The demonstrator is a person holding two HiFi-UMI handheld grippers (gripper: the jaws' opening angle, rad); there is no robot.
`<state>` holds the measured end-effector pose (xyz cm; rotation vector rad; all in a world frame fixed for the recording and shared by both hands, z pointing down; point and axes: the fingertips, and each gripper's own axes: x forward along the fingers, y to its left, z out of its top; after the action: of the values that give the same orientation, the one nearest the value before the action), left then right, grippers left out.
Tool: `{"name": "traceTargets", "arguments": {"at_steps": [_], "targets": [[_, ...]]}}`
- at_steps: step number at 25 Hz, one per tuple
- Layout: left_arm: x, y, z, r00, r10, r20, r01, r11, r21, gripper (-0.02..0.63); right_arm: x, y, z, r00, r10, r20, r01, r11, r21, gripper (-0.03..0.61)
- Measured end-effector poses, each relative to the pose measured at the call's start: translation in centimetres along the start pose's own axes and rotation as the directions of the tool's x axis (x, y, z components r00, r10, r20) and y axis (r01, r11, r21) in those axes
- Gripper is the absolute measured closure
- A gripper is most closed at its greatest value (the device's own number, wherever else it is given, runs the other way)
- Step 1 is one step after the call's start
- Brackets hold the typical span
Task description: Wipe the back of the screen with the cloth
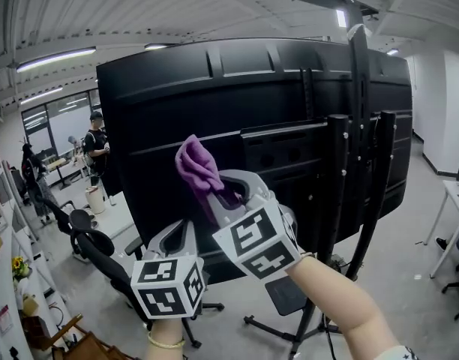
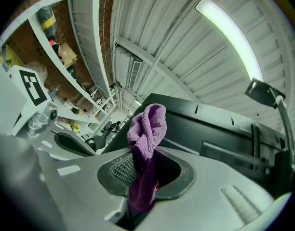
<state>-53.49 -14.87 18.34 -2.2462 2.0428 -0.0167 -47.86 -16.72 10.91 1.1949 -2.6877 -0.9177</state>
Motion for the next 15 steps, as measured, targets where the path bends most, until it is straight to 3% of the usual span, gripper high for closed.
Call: {"name": "traceTargets", "arguments": {"at_steps": [4,7,11,15], "targets": [[-3.7,-6.0,-5.3,0.999,0.03,-0.042,-0.031,0.999,-0.015,0.606,-7.0,2.2,-5.9,0.999,0.036,-0.03,-0.034,0.998,0.052,0.509],[-5.2,-12.2,-8.7,0.998,-0.009,-0.065,0.007,1.0,-0.025,0.606,-13.2,2.7,-10.7,0.997,0.033,-0.063,-0.025,0.991,0.131,0.509],[-6.4,-21.8,-13.6,0.993,-0.08,-0.088,0.079,0.997,-0.012,0.606,-22.3,2.0,-18.0,0.987,0.007,-0.159,0.036,0.964,0.263,0.509],[-7.2,-32.0,-17.5,0.979,-0.168,-0.114,0.167,0.986,-0.016,0.606,-31.6,-0.3,-24.5,0.963,-0.054,-0.263,0.139,0.938,0.319,0.511]]}}
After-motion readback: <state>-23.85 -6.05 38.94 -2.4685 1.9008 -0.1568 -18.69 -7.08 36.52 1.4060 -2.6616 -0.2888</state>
